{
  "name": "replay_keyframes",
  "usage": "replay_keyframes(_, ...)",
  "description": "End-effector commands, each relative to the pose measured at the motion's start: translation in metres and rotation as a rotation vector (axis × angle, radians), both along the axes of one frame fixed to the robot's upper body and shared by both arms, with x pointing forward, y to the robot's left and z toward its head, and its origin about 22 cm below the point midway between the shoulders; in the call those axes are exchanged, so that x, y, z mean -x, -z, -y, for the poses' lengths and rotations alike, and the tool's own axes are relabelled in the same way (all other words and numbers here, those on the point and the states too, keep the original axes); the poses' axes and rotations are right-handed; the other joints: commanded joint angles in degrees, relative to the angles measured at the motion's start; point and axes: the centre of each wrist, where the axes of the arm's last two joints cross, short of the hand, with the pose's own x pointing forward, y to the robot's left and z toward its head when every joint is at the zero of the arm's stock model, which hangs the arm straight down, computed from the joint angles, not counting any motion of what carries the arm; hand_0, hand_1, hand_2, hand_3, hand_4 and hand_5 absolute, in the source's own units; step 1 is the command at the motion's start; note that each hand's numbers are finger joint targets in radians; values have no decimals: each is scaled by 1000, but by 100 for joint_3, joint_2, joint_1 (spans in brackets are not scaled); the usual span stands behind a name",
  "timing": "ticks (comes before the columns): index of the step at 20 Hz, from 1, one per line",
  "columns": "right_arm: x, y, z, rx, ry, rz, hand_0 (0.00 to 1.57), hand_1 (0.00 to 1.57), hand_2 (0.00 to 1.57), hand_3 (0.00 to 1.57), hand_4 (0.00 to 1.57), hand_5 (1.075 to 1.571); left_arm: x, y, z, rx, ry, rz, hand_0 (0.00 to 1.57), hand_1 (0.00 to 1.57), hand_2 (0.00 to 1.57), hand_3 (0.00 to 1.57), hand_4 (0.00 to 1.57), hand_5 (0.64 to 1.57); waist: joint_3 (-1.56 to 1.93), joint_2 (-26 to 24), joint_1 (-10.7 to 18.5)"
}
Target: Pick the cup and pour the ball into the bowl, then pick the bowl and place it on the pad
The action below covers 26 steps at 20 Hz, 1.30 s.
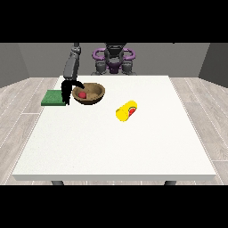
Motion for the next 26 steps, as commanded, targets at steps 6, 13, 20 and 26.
replay_keyframes(6, -19, -2, -42, 0, 47, -76, 0, 0, 0, 0, 433, 1570, 9, -33, 5, -11, 64, 53, 0, 0, 0, 0, 0, 1542, 164, 408, 407)
replay_keyframes(13, -19, 3, -68, 38, 75, -170, 0, 0, 0, 0, 431, 1568, 7, -38, 18, -12, 57, 44, 0, 0, 0, 0, 0, 1537, 164, 264, 556)
replay_keyframes(20, -3, 7, -45, 254, 220, -276, 1571, 1571, 1571, 1571, 1160, 1432, 10, -34, -11, 12, 70, 32, 0, 0, 0, 0, 0, 1546, 144, 248, 520)
replay_keyframes(26, -14, -45, -24, 420, 183, -372, 1571, 1571, 1571, 1571, 1226, 1472, -6, 31, -36, 45, 6, -93, 0, 0, 0, 0, 0, 1548, 139, -469, 118)
